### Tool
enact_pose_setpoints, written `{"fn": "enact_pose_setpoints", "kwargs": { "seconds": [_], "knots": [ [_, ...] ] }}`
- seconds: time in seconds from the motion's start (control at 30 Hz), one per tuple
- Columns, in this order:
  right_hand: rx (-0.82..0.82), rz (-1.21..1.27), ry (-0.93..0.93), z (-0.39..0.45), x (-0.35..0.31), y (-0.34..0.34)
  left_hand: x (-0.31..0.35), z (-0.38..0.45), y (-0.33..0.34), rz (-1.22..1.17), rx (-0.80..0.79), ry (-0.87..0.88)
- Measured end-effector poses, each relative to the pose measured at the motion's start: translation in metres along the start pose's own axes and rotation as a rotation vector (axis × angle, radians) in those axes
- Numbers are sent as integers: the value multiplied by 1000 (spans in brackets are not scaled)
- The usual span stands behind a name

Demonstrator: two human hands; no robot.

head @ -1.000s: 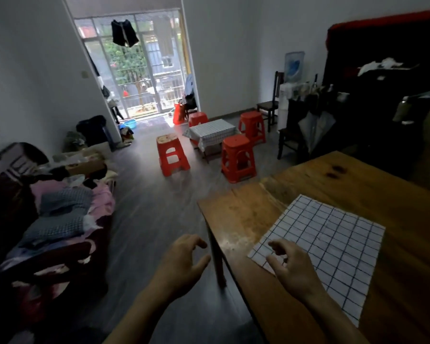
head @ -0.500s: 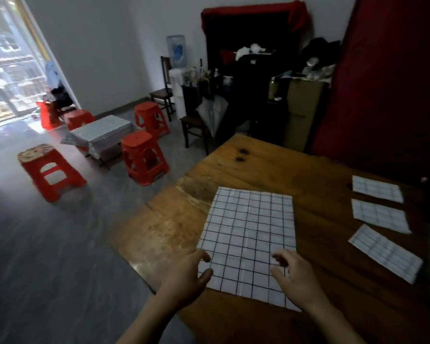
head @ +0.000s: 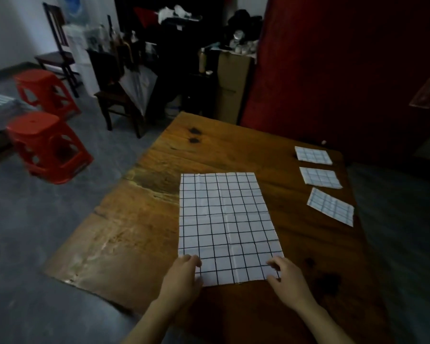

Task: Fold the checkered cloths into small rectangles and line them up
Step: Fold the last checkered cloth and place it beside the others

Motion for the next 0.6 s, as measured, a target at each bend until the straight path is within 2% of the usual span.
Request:
{"fn": "enact_pose_setpoints", "kwargs": {
  "seconds": [0.27,0.4,0.6],
  "knots": [
    [-11,-165,15,18,7,35,-20,15,14,153,-69,53],
    [-57,-193,7,24,12,50,-27,24,22,210,-110,95],
    [-40,-195,-38,31,27,53,-30,31,25,287,-123,72]
  ]
}}
Point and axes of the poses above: each hand's wrist, its own z-axis towards the middle knuckle, its own y-axis out of the palm, x = y × z, the point moved 1 cm from there along z, towards the middle knuckle
